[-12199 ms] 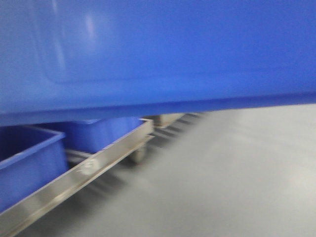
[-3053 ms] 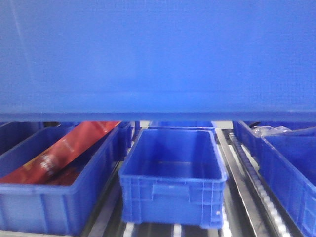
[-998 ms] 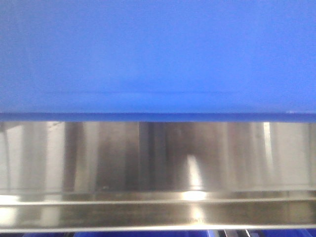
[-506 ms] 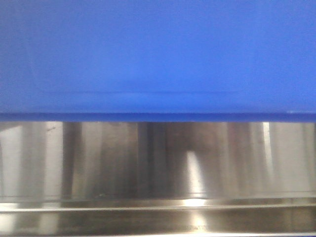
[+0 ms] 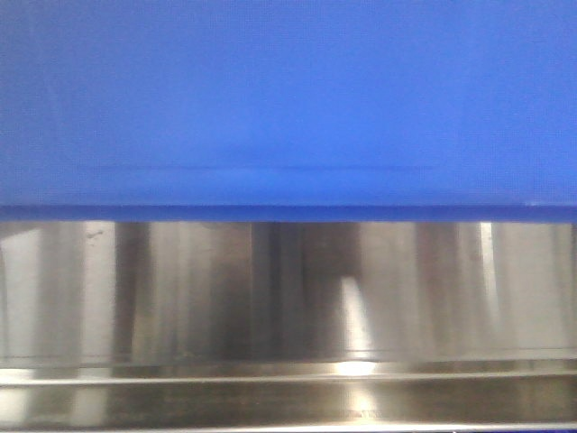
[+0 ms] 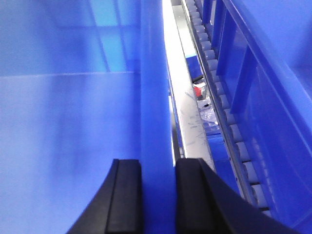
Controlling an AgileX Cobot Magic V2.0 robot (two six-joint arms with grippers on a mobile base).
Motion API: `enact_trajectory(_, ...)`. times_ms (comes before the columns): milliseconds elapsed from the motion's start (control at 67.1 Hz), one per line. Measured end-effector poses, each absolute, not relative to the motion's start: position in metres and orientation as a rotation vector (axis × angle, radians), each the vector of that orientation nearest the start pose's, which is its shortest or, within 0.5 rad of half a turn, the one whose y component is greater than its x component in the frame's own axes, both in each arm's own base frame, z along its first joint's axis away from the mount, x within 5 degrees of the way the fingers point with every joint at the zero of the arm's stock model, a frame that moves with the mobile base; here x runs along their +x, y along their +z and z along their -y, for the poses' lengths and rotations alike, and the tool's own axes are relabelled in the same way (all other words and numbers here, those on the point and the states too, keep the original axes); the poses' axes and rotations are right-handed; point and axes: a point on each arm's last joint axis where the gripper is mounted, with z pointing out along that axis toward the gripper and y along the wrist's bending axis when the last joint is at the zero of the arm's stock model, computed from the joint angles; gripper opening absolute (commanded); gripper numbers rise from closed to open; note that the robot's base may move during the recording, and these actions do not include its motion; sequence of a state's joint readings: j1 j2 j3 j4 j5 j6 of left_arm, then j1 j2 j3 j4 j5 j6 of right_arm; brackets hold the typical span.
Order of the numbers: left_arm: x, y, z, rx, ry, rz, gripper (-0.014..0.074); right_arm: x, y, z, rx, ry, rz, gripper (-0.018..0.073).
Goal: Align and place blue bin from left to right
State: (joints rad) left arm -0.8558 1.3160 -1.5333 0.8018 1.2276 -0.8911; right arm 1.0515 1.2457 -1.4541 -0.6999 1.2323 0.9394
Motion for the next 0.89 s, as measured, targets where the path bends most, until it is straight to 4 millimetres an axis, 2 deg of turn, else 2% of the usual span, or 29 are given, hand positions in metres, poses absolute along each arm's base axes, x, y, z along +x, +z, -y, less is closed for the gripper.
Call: enact_trajectory(894,0.2077,0.4544,0.1452,-0.019,0.063,-2.123,-0.0111,0.1611,0.4429,-0.1704,-0.142,0.147,-2.206,-0.0078)
